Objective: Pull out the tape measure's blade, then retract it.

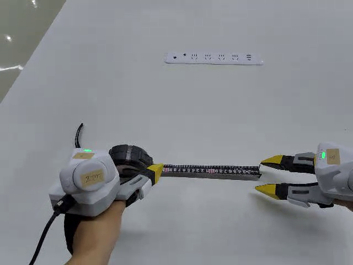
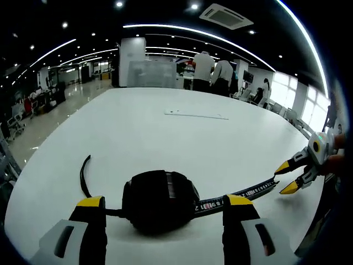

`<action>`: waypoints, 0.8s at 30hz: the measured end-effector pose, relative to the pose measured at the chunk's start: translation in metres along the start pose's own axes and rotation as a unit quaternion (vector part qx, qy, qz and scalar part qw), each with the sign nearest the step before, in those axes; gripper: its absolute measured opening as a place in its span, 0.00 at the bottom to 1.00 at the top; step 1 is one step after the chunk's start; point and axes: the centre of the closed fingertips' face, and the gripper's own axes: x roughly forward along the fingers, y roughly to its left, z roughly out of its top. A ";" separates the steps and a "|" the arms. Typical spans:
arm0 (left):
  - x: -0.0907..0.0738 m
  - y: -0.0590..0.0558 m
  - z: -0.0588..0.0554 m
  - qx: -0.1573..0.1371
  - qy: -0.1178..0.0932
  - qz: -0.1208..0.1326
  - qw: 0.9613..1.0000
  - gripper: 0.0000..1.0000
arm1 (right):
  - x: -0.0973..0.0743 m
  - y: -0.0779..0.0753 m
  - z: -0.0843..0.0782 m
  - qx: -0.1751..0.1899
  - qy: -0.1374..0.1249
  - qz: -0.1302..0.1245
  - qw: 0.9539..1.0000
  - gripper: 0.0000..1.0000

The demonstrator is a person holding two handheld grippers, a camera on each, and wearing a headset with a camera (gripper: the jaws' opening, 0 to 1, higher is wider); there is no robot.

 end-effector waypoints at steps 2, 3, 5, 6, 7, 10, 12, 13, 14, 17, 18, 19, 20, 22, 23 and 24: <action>0.002 0.001 -0.001 -0.003 0.003 0.003 1.000 0.83 | 0.003 0.000 -0.001 -0.004 0.003 0.006 1.000 0.29; 0.002 0.001 -0.002 -0.004 0.005 0.003 1.000 0.83 | 0.004 0.000 -0.001 -0.005 0.003 0.009 1.000 0.28; 0.005 0.002 -0.003 -0.010 0.008 0.005 1.000 0.82 | 0.006 -0.001 -0.001 -0.005 0.005 0.012 1.000 0.26; 0.006 0.002 -0.003 -0.011 0.009 0.006 1.000 0.81 | 0.007 -0.001 -0.001 -0.006 0.005 0.013 1.000 0.25; 0.007 0.002 -0.004 -0.015 0.011 0.006 1.000 0.80 | 0.008 -0.002 0.000 -0.006 0.004 0.014 1.000 0.24; 0.010 0.003 -0.006 -0.021 0.015 0.007 1.000 0.79 | 0.011 -0.003 0.000 -0.005 0.004 0.016 1.000 0.23; 0.012 0.003 -0.006 -0.025 0.015 0.008 1.000 0.77 | 0.013 -0.003 0.000 -0.001 0.004 0.018 1.000 0.20; 0.012 0.003 -0.006 -0.027 0.015 0.009 0.999 0.76 | 0.014 -0.003 -0.001 0.001 0.003 0.018 1.000 0.19; 0.013 0.002 -0.006 -0.029 0.017 0.009 0.999 0.76 | 0.014 -0.004 -0.002 0.001 0.004 0.017 1.000 0.16; 0.016 0.000 -0.006 -0.032 0.018 0.009 0.999 0.74 | 0.014 -0.004 -0.002 0.003 0.003 0.017 1.000 0.15; 0.016 -0.001 -0.007 -0.034 0.019 0.009 0.999 0.73 | 0.014 -0.004 -0.002 0.002 0.003 0.016 1.000 0.15; 0.017 -0.002 -0.008 -0.037 0.020 0.009 0.999 0.73 | 0.014 -0.005 -0.003 0.000 0.005 0.016 1.000 0.14; 0.017 -0.003 -0.008 -0.037 0.021 0.010 0.999 0.72 | 0.014 -0.005 -0.003 -0.003 0.007 0.016 1.000 0.14; 0.018 -0.001 -0.008 -0.038 0.019 0.016 0.999 0.72 | 0.014 -0.005 -0.003 -0.006 0.009 0.016 1.000 0.14; 0.019 -0.001 -0.008 -0.039 0.019 0.018 0.999 0.72 | 0.014 -0.005 -0.003 -0.011 0.010 0.016 1.000 0.13; 0.018 -0.001 -0.008 -0.040 0.019 0.020 0.999 0.72 | 0.014 -0.005 -0.003 -0.010 0.010 0.016 1.000 0.13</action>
